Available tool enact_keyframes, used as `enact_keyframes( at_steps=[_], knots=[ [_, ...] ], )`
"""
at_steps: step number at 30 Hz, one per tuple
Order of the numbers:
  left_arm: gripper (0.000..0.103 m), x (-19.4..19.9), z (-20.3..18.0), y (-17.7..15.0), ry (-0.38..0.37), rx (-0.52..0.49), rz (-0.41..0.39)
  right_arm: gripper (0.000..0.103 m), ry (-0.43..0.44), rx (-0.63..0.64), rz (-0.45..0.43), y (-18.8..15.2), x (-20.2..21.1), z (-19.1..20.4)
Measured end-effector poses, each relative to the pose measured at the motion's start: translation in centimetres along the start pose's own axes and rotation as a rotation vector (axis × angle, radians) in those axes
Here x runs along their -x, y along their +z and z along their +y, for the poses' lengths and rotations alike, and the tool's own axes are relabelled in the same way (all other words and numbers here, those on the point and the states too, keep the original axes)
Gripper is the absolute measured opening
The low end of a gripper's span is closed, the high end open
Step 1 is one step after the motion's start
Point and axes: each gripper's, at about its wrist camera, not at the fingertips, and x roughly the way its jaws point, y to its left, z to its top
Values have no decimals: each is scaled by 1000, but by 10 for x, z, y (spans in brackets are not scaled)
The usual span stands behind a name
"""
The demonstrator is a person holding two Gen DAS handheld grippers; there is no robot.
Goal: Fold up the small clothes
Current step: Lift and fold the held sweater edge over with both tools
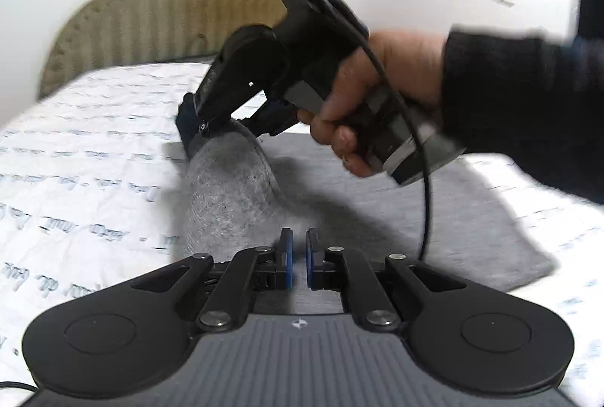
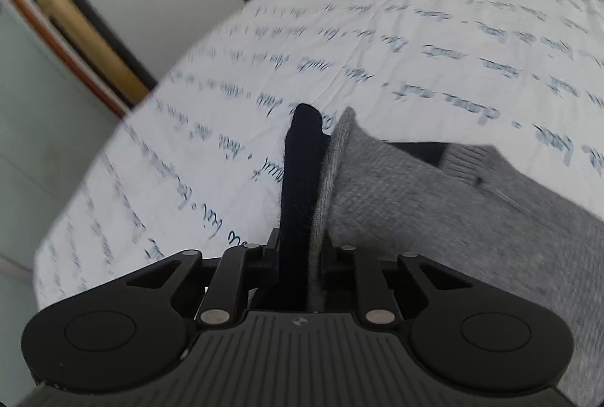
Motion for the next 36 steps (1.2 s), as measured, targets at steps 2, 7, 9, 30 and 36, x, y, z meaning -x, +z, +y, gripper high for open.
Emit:
enact_keyframes(
  at_steps=[2,7,9,30,36],
  knots=[
    [7,18,17,4,-199,172,23,20,1,-23,-17,-5,9,-11],
    [36,38,67,-10,-346,611,4,20,40,-59,-44,-12,21,-28],
    [64,29,84,-20,-286,778,9,20,53,-74,-50,-14,22,-33],
    [62,-29,107,-33,-88,1415,118,20,92,-193,-69,-25,21,-49],
    [6,-37,107,-31,-22,1354,179,20,106,-201,-97,-29,24,-52]
  ],
)
